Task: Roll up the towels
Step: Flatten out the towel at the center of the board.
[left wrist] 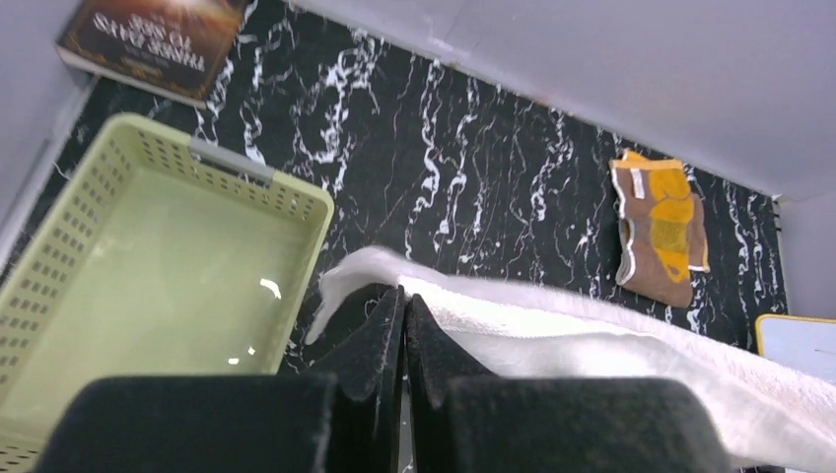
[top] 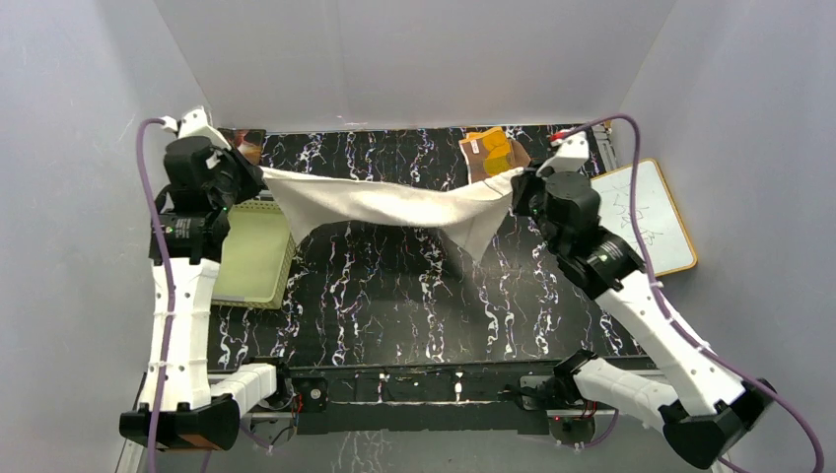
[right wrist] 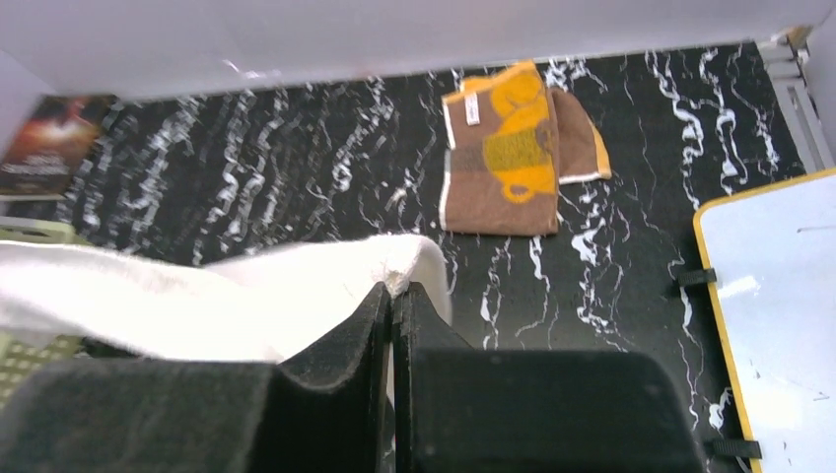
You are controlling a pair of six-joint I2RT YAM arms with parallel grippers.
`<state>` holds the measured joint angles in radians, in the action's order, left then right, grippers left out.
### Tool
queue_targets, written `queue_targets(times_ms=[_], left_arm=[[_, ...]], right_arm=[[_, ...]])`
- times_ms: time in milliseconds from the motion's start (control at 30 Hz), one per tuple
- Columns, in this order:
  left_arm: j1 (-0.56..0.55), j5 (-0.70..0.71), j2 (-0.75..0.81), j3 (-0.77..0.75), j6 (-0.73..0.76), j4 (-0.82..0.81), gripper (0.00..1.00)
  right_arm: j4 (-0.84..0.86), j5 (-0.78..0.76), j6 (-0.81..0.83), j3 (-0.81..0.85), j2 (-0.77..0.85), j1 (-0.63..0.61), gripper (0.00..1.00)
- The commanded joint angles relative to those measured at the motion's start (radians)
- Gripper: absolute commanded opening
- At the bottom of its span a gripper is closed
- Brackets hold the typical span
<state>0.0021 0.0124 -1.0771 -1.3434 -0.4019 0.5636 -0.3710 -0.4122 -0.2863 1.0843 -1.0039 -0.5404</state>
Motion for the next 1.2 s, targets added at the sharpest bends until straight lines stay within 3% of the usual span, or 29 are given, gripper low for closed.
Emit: queue_targets(times_ms=[0,167,367,700,800,967,1067,1167], left_arm=[[0.015,0.026,0.046,-0.176,0.076,0.167,0.00],[0.015,0.044,0.169,-0.233,0.035,0.286,0.00],[0.013,0.015,0.425,-0.064,-0.029,0.344,0.00],[0.013,-0.037,0.509,-0.044,-0.096,0.527,0.00],[0.013,-0.055,0.492,0.131,-0.093,0.440,0.00],[0.013,-0.081,0.353,0.429,-0.110,0.128,0.00],[0.013,-0.081,0.204,0.552,-0.174,-0.131,0.00],[0.012,-0.083,-0.013,0.559,-0.198,-0.299,0.00]], right_arm=[[0.012,0.026,0.017,0.103,0.136,0.006,0.00],[-0.087,0.108,0.010,0.145,0.258,0.005,0.00],[-0.179,0.229,-0.021,0.107,0.390,0.005,0.00],[-0.282,0.323,-0.143,0.001,0.531,0.008,0.00],[-0.263,0.204,-0.200,-0.106,0.522,0.007,0.00],[-0.161,-0.002,-0.314,-0.263,0.379,0.008,0.00],[-0.014,-0.095,-0.365,-0.319,0.257,0.012,0.00],[0.149,-0.085,-0.395,-0.337,0.094,0.073,0.00]])
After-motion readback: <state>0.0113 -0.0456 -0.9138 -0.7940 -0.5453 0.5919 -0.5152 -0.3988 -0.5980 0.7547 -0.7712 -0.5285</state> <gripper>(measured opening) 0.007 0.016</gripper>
